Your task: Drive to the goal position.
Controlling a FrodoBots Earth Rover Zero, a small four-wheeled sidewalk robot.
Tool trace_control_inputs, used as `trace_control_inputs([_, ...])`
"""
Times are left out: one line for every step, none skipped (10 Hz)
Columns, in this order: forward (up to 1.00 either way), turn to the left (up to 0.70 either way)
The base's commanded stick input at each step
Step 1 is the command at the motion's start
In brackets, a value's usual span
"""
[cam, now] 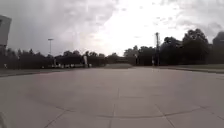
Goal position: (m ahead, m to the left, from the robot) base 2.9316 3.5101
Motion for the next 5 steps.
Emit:
trace_control_inputs([0.70,0.01])
trace_control_inputs([0.70,0.00])
trace_control_inputs([0.70,0.00])
trace_control_inputs([0.70,0.00])
trace_control_inputs([0.70,-0.01])
